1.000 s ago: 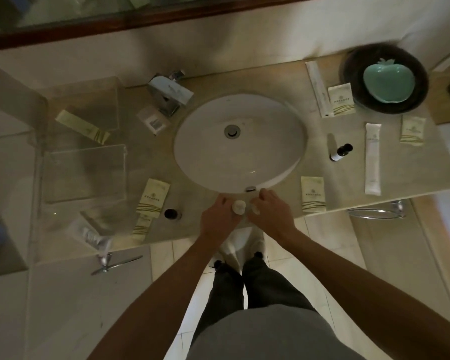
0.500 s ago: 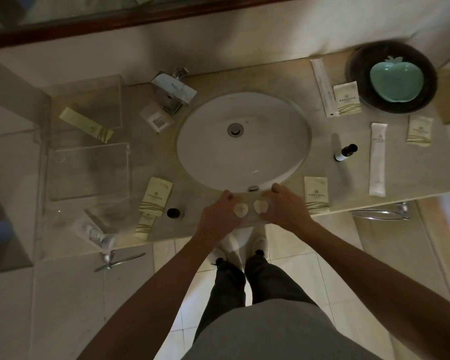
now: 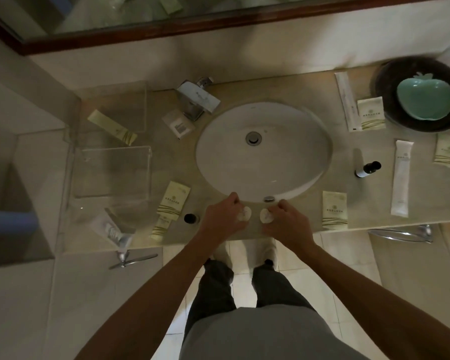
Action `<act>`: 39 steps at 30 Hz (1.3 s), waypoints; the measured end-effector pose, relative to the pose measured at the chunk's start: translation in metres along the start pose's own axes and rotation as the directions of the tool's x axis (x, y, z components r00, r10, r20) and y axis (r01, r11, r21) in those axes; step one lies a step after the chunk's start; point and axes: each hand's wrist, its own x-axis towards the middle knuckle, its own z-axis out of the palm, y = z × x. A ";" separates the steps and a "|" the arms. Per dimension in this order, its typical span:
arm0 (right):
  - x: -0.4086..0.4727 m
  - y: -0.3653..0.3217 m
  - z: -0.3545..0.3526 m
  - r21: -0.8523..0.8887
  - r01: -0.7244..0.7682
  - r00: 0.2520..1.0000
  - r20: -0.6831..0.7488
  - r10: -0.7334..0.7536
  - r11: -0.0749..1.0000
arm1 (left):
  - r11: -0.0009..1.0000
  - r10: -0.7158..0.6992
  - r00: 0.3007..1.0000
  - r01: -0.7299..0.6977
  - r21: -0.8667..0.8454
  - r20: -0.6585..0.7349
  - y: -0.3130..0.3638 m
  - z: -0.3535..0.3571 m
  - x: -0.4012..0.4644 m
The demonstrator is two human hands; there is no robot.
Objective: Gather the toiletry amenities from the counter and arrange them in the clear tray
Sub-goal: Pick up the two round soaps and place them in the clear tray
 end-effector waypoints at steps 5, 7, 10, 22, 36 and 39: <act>0.049 -0.079 -0.010 0.045 0.107 0.989 -0.103 -0.102 0.993 | 1.000 0.017 0.981 -0.011 0.029 -0.191 -0.061 -0.049 -0.006; 0.077 -0.124 -0.014 0.034 0.144 0.985 -0.102 -0.140 0.989 | 0.999 -0.036 0.973 0.036 -0.004 -0.227 -0.102 -0.076 -0.012; 0.111 -0.191 -0.010 0.032 0.205 0.976 -0.084 -0.202 0.978 | 0.986 -0.157 0.957 0.167 0.022 -0.244 -0.179 -0.112 -0.023; 0.176 -0.347 0.058 -0.122 0.295 0.941 0.206 -0.267 0.948 | 0.968 -0.249 0.965 0.244 -0.063 -0.085 -0.340 -0.102 -0.017; 0.176 -0.345 0.068 -0.109 0.196 0.963 0.209 -0.170 0.974 | 0.876 -0.191 0.978 0.135 -0.463 -0.077 -0.342 -0.090 0.014; 0.174 -0.345 0.070 -0.125 0.166 0.974 0.173 -0.144 0.978 | 0.862 -0.204 0.975 0.137 -0.488 -0.086 -0.340 -0.089 0.014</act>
